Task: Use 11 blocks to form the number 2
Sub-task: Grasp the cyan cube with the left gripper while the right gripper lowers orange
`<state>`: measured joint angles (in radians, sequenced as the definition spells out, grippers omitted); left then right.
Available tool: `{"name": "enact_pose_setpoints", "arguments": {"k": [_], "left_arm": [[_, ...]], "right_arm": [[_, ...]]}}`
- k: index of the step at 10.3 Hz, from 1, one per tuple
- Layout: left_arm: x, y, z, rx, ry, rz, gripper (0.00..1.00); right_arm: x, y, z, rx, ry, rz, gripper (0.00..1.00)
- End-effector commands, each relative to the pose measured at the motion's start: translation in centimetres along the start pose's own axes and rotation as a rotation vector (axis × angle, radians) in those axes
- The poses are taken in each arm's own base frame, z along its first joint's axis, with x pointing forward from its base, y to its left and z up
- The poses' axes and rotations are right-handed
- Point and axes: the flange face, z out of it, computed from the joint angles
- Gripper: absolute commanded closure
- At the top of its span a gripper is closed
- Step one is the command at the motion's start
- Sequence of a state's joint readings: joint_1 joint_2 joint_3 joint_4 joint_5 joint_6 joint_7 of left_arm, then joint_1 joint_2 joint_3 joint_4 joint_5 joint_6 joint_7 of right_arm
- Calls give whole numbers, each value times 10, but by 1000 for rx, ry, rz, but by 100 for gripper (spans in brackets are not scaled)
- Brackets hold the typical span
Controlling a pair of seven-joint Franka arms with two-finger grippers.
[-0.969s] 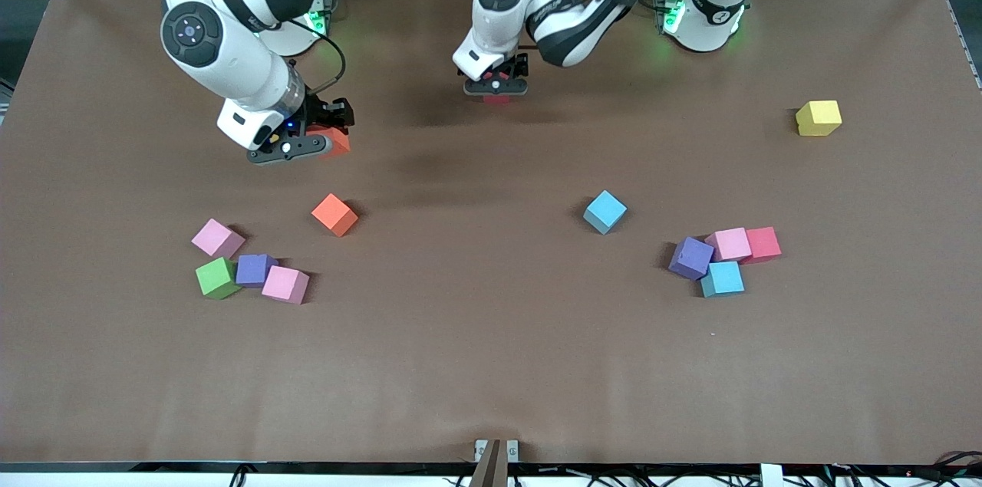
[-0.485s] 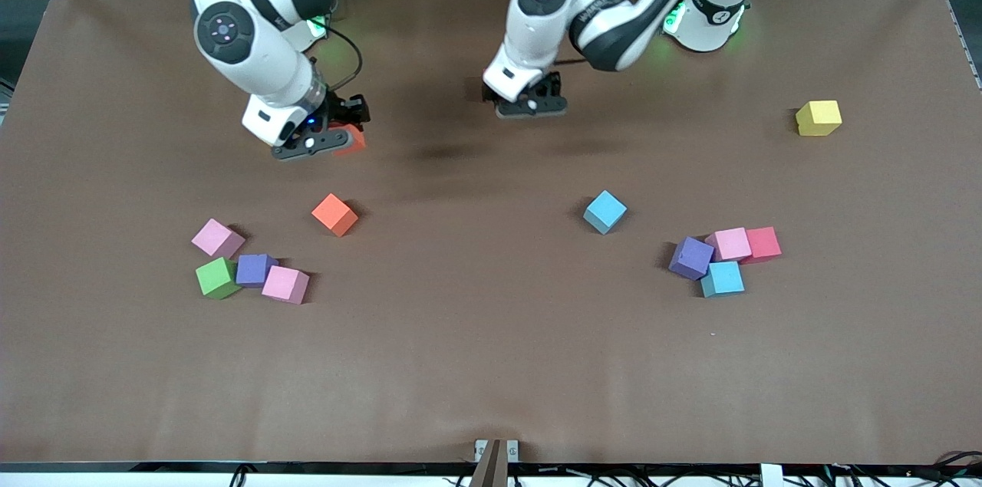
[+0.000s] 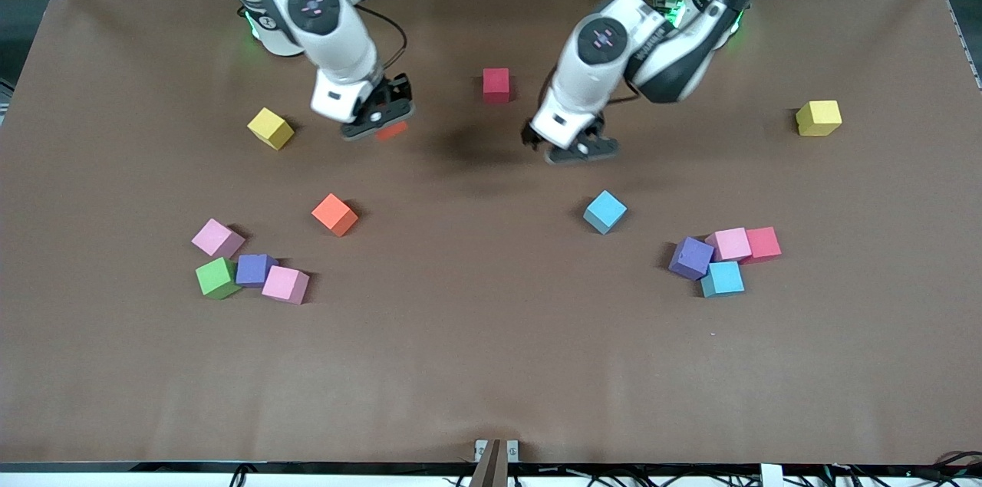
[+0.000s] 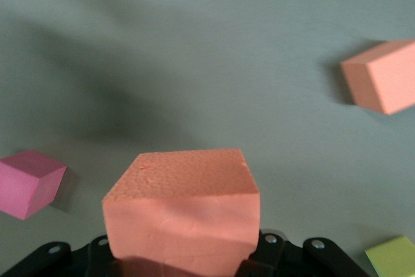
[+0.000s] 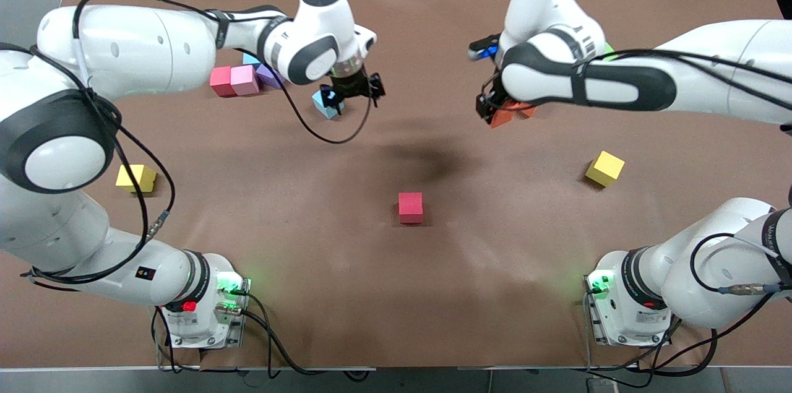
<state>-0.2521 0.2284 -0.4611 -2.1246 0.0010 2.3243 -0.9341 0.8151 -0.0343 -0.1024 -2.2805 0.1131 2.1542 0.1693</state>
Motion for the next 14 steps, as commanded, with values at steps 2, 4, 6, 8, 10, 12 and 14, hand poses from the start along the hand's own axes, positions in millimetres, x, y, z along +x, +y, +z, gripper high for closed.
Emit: {"name": "enact_pose_setpoints", "arguments": {"k": [2, 4, 6, 8, 10, 12, 14], "left_arm": [[63, -41, 12, 2, -29, -173, 0], [80, -40, 22, -28, -76, -365, 0], [85, -36, 34, -25, -81, -444, 0], [93, -41, 48, -39, -45, -442, 0], [104, -52, 57, -34, -20, -450, 0], [105, -53, 69, -26, -11, -433, 0], [104, -54, 79, -6, -5, -411, 0]], "right_arm": [[-1, -16, 20, -21, 16, -212, 73], [-8, -30, 36, -31, 5, -351, 73], [-19, -61, 55, -70, -29, -475, 74], [-28, -91, 78, -139, -38, -595, 78], [-36, -118, 100, -162, -30, -721, 83], [-40, -135, 125, -169, -22, -866, 89], [-41, -143, 156, -171, 23, -963, 92]]}}
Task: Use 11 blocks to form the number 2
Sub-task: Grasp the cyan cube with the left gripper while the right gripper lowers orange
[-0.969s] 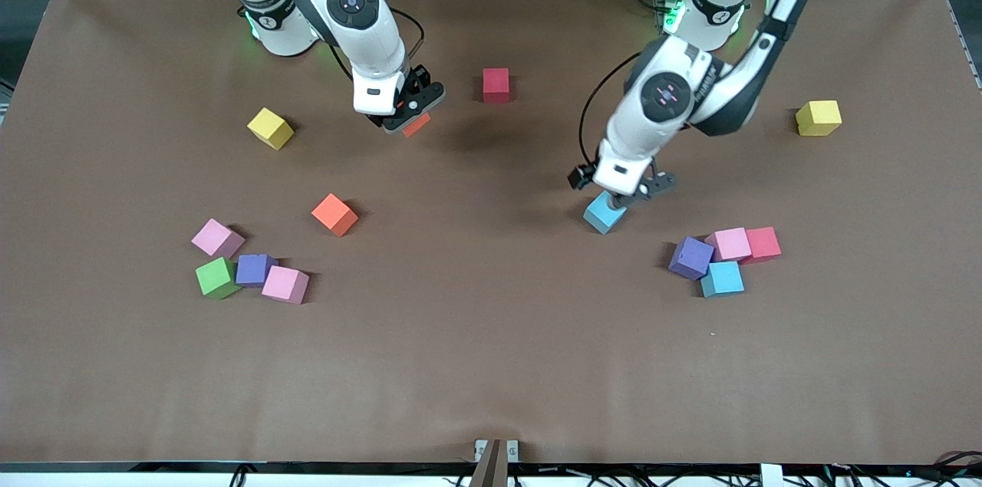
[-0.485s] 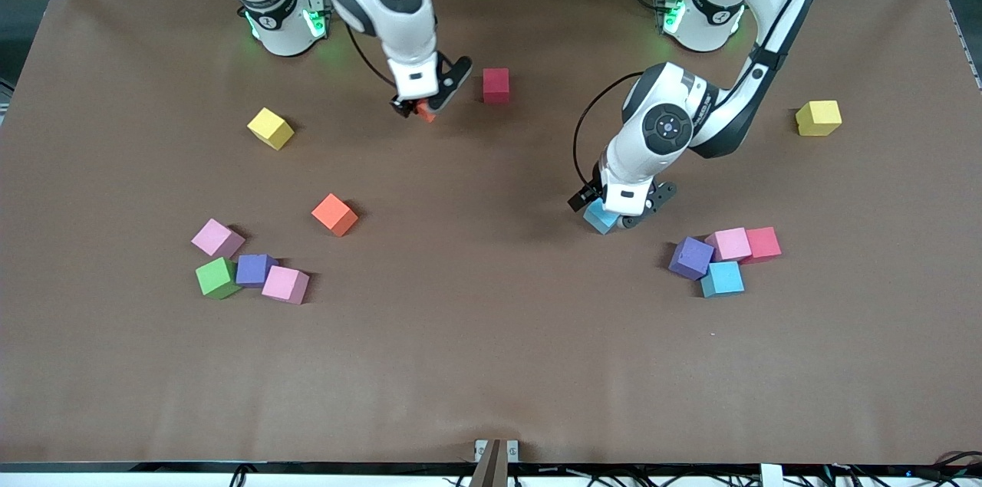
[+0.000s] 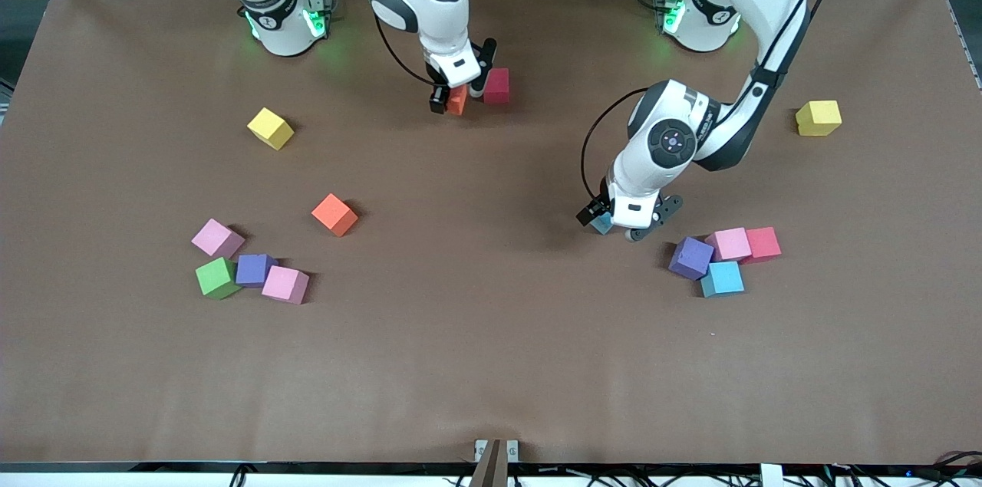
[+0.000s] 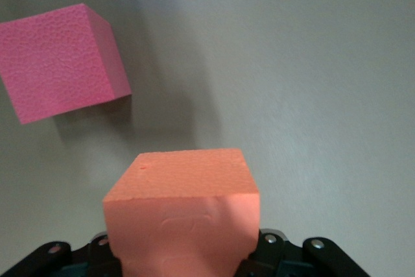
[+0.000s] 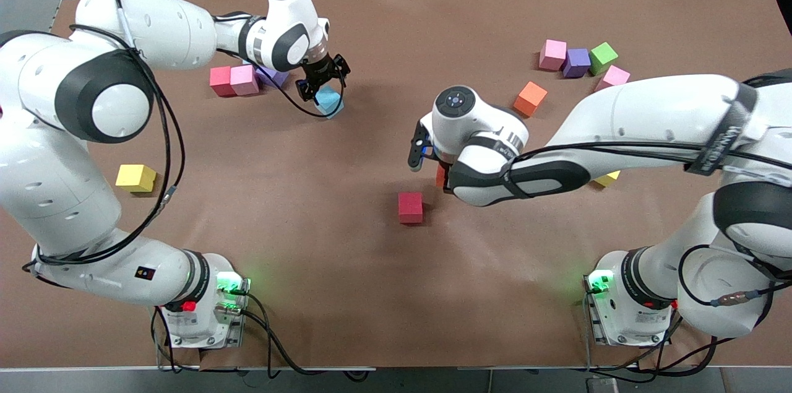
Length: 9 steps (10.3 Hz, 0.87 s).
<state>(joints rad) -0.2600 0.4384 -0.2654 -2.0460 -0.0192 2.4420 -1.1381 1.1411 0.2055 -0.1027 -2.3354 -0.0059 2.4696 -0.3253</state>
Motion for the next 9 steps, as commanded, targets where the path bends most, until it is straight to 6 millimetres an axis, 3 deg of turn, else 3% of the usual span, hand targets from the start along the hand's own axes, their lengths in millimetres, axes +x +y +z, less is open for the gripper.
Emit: {"name": "enact_pose_setpoints", "arguments": {"k": [1, 4, 8, 9], "left_arm": [[-1, 2, 8, 6, 18, 8, 0], [2, -3, 17, 14, 15, 4, 0], [10, -10, 29, 30, 25, 3, 1], [11, -11, 31, 32, 23, 1, 14]], "right_arm": [[6, -14, 33, -39, 38, -111, 94], [11, -33, 47, -46, 41, -160, 95], [1, -56, 61, -43, 36, -167, 95], [1, -64, 64, -42, 31, -158, 95]]}}
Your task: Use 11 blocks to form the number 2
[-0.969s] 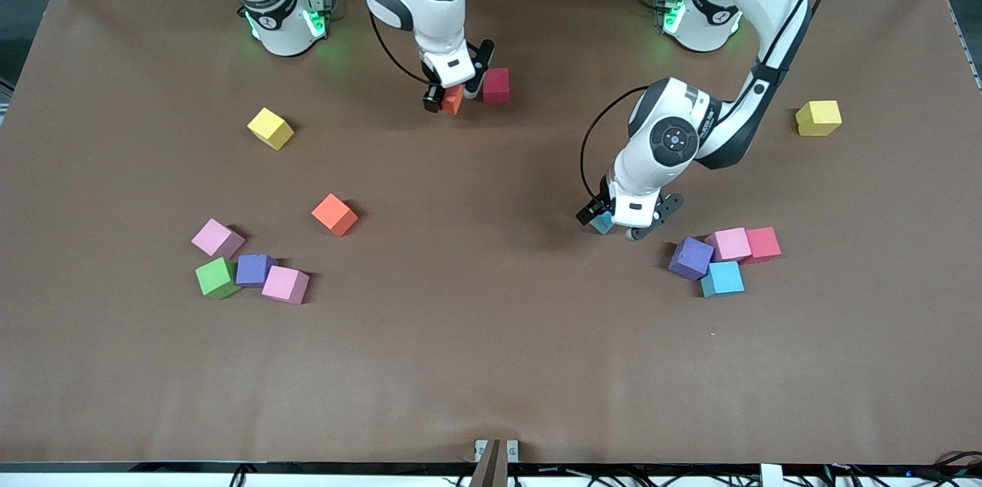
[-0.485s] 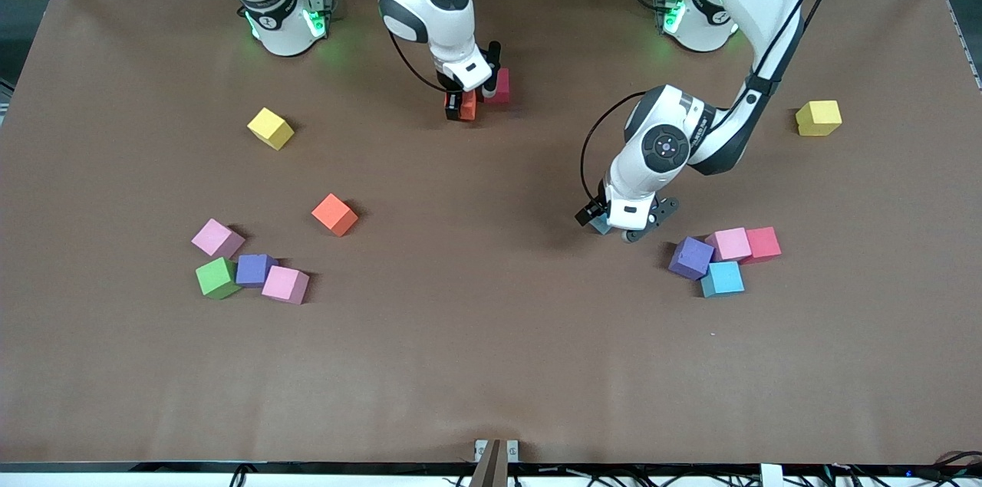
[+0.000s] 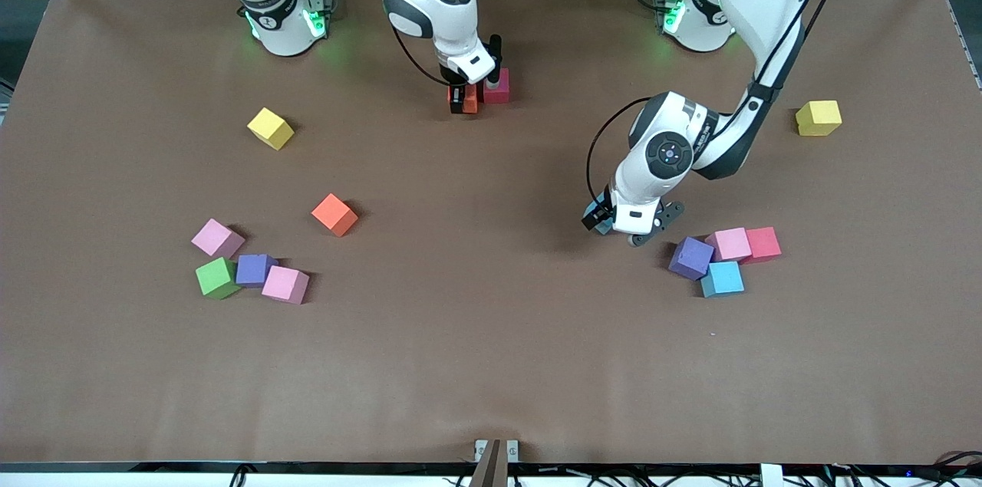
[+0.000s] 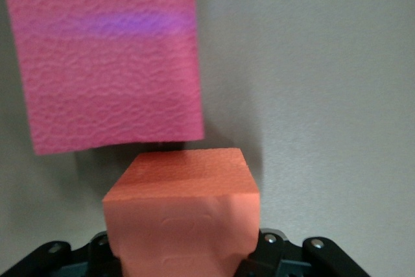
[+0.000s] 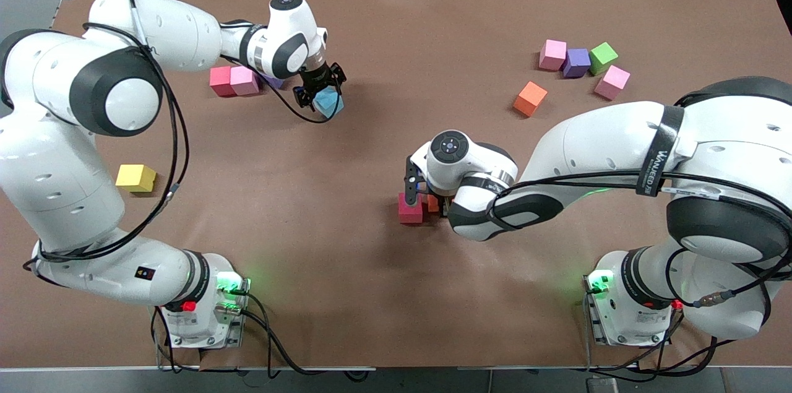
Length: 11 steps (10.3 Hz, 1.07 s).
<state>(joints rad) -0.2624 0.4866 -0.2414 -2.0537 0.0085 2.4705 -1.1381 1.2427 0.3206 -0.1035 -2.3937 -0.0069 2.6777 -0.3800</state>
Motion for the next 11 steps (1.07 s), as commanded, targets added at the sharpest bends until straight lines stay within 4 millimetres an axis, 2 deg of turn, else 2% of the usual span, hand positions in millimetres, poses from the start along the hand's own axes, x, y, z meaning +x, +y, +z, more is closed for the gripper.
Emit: {"name": "enact_pose_setpoints", "arguments": {"k": [1, 3, 4, 7, 11], "left_arm": [[-1, -1, 2, 2, 19, 4, 27], [-3, -1, 2, 4, 19, 7, 56], [-4, -3, 0, 4, 20, 6, 61], [-16, -2, -7, 0, 22, -101, 60], [-59, -3, -20, -8, 18, -269, 61]], "right_arm": [[-1, -16, 5, -13, -5, 6, 95], [0, -17, 7, -9, -3, 47, 95], [0, -20, 10, -8, -9, 66, 95], [3, -24, 12, -8, -10, 58, 95], [8, -21, 8, -13, 1, 52, 95]]}}
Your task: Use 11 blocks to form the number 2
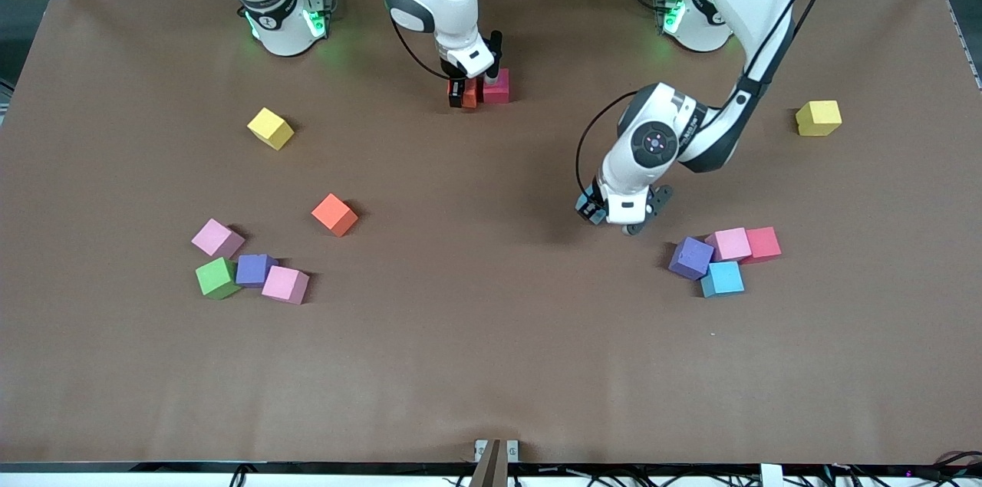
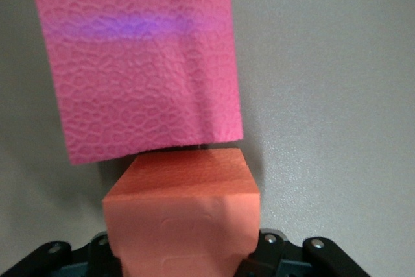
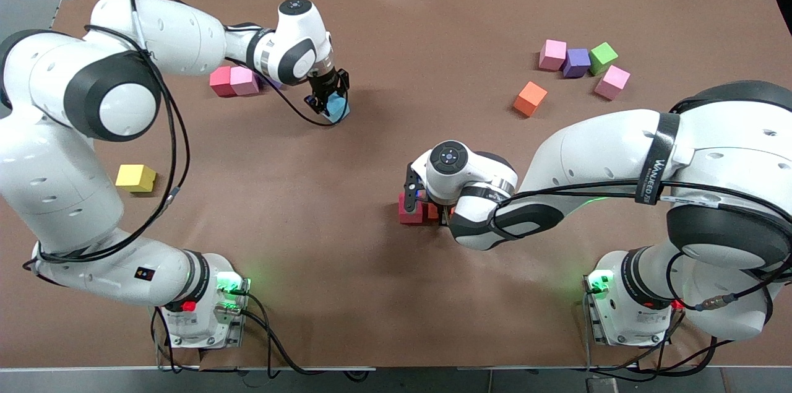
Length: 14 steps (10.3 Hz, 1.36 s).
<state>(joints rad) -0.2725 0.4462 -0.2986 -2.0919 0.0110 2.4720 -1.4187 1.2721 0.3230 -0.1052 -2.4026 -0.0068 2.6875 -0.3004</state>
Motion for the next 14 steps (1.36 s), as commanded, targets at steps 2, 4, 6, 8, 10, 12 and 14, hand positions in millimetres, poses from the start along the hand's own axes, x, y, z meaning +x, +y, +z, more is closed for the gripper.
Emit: {"name": "enact_pose_setpoints", "arguments": {"k": [2, 4, 6, 8, 10, 12, 14], "left_arm": [[-35, -25, -16, -1, 32, -114, 60], [-45, -40, -18, 11, 38, -132, 57], [-55, -52, -18, 22, 42, -136, 56], [-65, -57, -18, 47, 42, -143, 56], [-72, -58, -21, 50, 46, -238, 56], [-81, -60, -19, 53, 47, -315, 56], [-92, -65, -18, 61, 44, -390, 57]], "right_arm": [[13, -8, 7, -14, 6, -1, 95], [14, -8, 7, -15, 8, -2, 95], [16, -9, 9, -14, 5, -3, 95], [18, -10, 11, -15, 7, 3, 95], [19, -12, 11, -15, 7, 11, 95], [19, -12, 11, -14, 7, 35, 80], [19, -12, 11, -15, 7, 49, 0]]}}
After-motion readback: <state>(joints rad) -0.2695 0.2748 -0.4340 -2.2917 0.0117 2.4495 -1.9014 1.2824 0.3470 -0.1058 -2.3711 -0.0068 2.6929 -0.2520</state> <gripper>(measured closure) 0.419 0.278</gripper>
